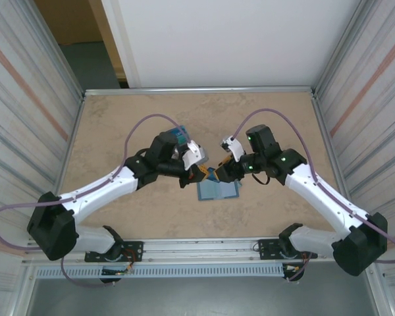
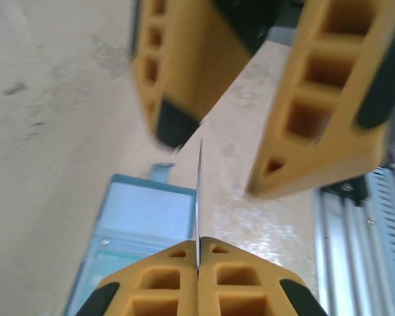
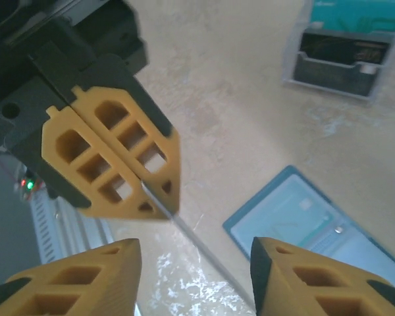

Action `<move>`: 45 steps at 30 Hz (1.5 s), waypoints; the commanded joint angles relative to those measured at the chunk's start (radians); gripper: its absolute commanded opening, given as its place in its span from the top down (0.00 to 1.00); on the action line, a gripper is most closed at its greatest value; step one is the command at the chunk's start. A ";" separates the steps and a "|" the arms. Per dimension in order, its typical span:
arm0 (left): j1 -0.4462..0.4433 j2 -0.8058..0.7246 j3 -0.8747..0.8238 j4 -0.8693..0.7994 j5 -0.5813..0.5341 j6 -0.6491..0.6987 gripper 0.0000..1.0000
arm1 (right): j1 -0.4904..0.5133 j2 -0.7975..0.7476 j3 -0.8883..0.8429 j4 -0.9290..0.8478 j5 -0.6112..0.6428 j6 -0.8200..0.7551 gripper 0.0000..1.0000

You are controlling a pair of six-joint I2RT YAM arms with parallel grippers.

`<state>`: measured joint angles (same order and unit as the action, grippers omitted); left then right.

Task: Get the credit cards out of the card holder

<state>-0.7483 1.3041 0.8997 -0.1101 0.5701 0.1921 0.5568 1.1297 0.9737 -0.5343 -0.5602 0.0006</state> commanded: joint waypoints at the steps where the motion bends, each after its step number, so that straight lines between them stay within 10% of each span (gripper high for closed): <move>1: 0.005 -0.076 -0.074 0.156 -0.205 -0.124 1.00 | -0.036 -0.063 -0.055 0.117 0.050 0.128 0.43; 14: 0.022 -0.284 -0.207 0.350 -0.274 -0.432 1.00 | -0.072 -0.159 -0.322 0.682 0.006 0.591 0.36; 34: 0.091 -0.267 -0.233 0.566 0.034 -0.676 1.00 | -0.029 -0.102 -0.271 0.776 -0.187 0.510 0.40; 45: 0.096 -0.239 -0.236 0.597 0.089 -0.698 1.00 | -0.027 -0.123 -0.252 0.785 -0.248 0.487 0.78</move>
<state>-0.6601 1.0664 0.6697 0.4469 0.6239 -0.4961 0.5236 1.0267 0.6907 0.2356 -0.7712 0.5083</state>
